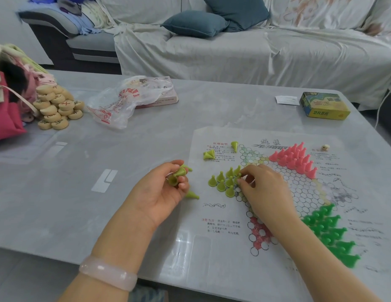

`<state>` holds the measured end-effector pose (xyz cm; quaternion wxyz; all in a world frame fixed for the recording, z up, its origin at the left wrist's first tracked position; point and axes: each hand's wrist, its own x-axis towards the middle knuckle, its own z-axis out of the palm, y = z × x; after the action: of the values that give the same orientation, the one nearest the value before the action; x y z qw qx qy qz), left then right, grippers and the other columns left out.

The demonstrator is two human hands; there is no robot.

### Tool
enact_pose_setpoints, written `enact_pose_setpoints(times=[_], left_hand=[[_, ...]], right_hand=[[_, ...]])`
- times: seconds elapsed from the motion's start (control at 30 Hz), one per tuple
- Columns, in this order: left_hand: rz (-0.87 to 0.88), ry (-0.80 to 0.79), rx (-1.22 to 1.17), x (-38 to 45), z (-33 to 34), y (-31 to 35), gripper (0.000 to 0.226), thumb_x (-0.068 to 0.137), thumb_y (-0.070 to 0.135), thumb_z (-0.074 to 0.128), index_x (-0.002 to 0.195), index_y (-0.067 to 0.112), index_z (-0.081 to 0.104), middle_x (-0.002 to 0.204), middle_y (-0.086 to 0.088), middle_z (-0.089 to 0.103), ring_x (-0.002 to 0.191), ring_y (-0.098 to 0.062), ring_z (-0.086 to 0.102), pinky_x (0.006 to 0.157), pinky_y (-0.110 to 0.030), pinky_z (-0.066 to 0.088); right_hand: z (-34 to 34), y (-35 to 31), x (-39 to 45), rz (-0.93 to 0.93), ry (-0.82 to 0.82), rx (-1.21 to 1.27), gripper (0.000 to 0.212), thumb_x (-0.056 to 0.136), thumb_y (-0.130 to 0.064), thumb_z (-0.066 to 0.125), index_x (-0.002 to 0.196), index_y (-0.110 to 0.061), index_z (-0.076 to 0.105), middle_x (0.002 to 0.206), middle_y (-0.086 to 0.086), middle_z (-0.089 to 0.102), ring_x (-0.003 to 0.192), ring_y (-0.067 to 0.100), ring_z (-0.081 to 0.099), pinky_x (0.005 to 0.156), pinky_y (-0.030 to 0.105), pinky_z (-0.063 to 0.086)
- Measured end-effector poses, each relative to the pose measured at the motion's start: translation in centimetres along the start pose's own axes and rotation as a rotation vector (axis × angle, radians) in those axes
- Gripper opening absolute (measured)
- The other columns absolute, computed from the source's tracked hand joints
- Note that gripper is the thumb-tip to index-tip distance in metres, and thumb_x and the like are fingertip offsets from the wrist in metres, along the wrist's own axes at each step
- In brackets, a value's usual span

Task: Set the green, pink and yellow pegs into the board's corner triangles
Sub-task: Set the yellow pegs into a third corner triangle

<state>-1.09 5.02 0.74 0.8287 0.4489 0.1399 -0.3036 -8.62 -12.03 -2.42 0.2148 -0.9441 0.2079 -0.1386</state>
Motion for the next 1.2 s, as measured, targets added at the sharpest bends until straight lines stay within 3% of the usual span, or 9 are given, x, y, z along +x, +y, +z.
enact_pose_setpoints(times=[0.23, 0.4, 0.5, 0.7, 1.03, 1.2], left_hand=[[-0.047, -0.037, -0.07, 0.2, 0.4, -0.3, 0.021, 0.087, -0.004, 0.034, 0.081, 0.002, 0.054, 0.078, -0.015, 0.055, 0.064, -0.02, 0.055, 0.049, -0.018, 0.053], [-0.051, -0.038, -0.109, 0.0, 0.9, -0.6, 0.023, 0.089, -0.008, 0.033, 0.082, 0.001, 0.053, 0.079, -0.018, 0.058, 0.07, -0.023, 0.061, 0.052, -0.02, 0.056], [-0.055, -0.032, -0.121, -0.1, 1.1, -0.7, 0.021, 0.089, -0.009, 0.036, 0.082, 0.0, 0.053, 0.078, -0.019, 0.059, 0.073, -0.025, 0.063, 0.056, -0.023, 0.058], [-0.044, -0.032, -0.139, -0.2, 1.3, -0.7, 0.015, 0.087, -0.009, 0.043, 0.082, -0.002, 0.055, 0.079, -0.017, 0.058, 0.063, -0.026, 0.069, 0.058, -0.026, 0.059], [-0.052, -0.043, -0.144, -0.3, 1.2, -0.8, 0.015, 0.087, -0.009, 0.044, 0.084, -0.003, 0.058, 0.082, -0.02, 0.061, 0.063, -0.026, 0.071, 0.056, -0.027, 0.059], [-0.058, -0.038, -0.165, -0.5, 1.2, -0.6, 0.016, 0.086, -0.01, 0.045, 0.084, -0.005, 0.059, 0.071, -0.018, 0.065, 0.067, -0.028, 0.071, 0.057, -0.028, 0.059]], right_hand=[[-0.6, 0.6, -0.2, 0.021, -0.016, 0.071, 0.02, 0.088, -0.023, 0.054, 0.105, -0.018, 0.062, 0.09, -0.004, 0.059, 0.081, 0.01, 0.051, 0.069, 0.019, 0.034], [-0.4, 0.6, -0.3, 0.005, -0.005, 0.016, 0.018, 0.089, -0.022, 0.051, 0.1, -0.018, 0.065, 0.089, -0.005, 0.054, 0.079, 0.01, 0.047, 0.058, 0.015, 0.029], [-0.1, 0.4, -0.2, 0.003, -0.003, -0.004, 0.017, 0.089, -0.023, 0.05, 0.098, -0.018, 0.064, 0.089, -0.005, 0.051, 0.08, 0.012, 0.048, 0.061, 0.021, 0.031], [-0.1, 0.5, -0.2, -0.004, 0.004, 0.005, 0.018, 0.089, -0.023, 0.05, 0.099, -0.017, 0.064, 0.09, -0.005, 0.052, 0.081, 0.013, 0.05, 0.066, 0.022, 0.032], [0.2, 0.2, -0.3, -0.01, 0.033, -0.012, 0.017, 0.089, -0.028, 0.051, 0.098, -0.018, 0.062, 0.092, -0.002, 0.054, 0.083, 0.015, 0.052, 0.062, 0.025, 0.038], [0.1, 0.1, -0.3, -0.013, 0.036, -0.009, 0.017, 0.089, -0.027, 0.051, 0.098, -0.017, 0.062, 0.091, -0.004, 0.051, 0.082, 0.014, 0.051, 0.062, 0.025, 0.037]])
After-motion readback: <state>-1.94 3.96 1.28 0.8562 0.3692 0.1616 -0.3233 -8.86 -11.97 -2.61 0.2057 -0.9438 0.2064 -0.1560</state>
